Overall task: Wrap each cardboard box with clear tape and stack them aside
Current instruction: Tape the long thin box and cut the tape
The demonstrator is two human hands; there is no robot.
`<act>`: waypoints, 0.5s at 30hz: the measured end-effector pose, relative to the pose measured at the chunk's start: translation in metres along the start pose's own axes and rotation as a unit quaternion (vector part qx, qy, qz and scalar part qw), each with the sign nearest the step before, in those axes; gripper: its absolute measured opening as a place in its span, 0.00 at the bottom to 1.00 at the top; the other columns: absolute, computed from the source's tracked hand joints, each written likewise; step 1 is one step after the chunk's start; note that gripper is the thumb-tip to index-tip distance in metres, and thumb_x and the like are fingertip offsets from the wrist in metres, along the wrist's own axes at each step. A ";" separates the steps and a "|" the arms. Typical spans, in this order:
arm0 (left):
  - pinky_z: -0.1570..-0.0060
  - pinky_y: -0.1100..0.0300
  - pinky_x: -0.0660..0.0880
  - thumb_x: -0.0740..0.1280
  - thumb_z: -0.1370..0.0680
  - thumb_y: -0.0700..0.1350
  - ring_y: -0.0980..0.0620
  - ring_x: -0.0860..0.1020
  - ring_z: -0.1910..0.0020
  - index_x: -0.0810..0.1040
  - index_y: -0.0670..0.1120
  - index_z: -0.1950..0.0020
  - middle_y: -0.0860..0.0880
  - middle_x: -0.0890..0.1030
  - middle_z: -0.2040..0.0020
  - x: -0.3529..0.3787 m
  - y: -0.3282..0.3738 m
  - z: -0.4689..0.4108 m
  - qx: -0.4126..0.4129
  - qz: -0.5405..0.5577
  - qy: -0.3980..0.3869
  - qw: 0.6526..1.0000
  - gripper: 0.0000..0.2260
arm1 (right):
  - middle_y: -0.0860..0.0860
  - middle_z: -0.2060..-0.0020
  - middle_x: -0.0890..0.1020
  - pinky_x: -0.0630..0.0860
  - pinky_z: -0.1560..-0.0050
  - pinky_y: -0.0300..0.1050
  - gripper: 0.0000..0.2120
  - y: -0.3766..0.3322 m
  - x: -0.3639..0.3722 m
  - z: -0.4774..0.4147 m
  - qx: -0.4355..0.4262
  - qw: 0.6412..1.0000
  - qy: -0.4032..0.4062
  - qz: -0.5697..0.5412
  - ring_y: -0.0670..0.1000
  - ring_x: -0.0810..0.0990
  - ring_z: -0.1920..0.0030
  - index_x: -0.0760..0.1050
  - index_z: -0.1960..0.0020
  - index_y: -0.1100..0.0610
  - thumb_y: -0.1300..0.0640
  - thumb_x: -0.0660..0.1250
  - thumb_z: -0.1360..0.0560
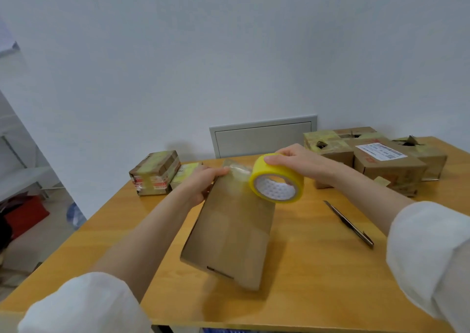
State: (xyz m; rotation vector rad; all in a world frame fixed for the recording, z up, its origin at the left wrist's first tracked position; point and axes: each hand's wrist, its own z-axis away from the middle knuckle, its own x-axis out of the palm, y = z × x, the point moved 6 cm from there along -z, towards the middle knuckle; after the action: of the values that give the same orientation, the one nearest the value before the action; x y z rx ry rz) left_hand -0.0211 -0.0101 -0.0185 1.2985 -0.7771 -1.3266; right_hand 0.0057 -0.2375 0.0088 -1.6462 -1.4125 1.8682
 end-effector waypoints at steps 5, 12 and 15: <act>0.52 0.50 0.80 0.70 0.24 0.46 0.45 0.81 0.57 0.78 0.38 0.43 0.43 0.82 0.52 -0.016 -0.009 -0.003 -0.004 0.040 -0.007 0.999 0.14 | 0.52 0.58 0.83 0.75 0.65 0.37 0.26 0.041 -0.011 0.014 0.065 0.981 -0.034 0.181 0.49 0.81 0.61 0.82 0.53 0.58 0.35 0.63 0.26; 0.59 0.53 0.80 0.70 0.24 0.47 0.45 0.83 0.58 0.79 0.39 0.44 0.41 0.84 0.53 -0.011 -0.023 -0.003 -0.040 0.081 -0.022 0.996 0.14 | 0.53 0.37 0.78 0.78 0.44 0.46 0.31 0.051 -0.005 0.013 0.082 0.974 -0.012 0.211 0.50 0.79 0.44 0.76 0.35 0.57 0.34 0.61 0.26; 0.63 0.54 0.81 0.69 0.24 0.46 0.45 0.83 0.63 0.79 0.39 0.47 0.42 0.84 0.58 -0.012 -0.025 -0.004 -0.047 0.094 -0.034 0.994 0.12 | 0.51 0.37 0.78 0.78 0.43 0.48 0.32 0.055 0.000 0.009 0.085 0.971 -0.010 0.223 0.49 0.78 0.44 0.76 0.35 0.56 0.32 0.61 0.27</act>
State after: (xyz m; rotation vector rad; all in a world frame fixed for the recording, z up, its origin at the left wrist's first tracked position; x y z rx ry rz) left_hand -0.0250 0.0077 -0.0403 1.0825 -0.8528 -1.2463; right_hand 0.0184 -0.2679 -0.0358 -1.9800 -0.9041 2.1709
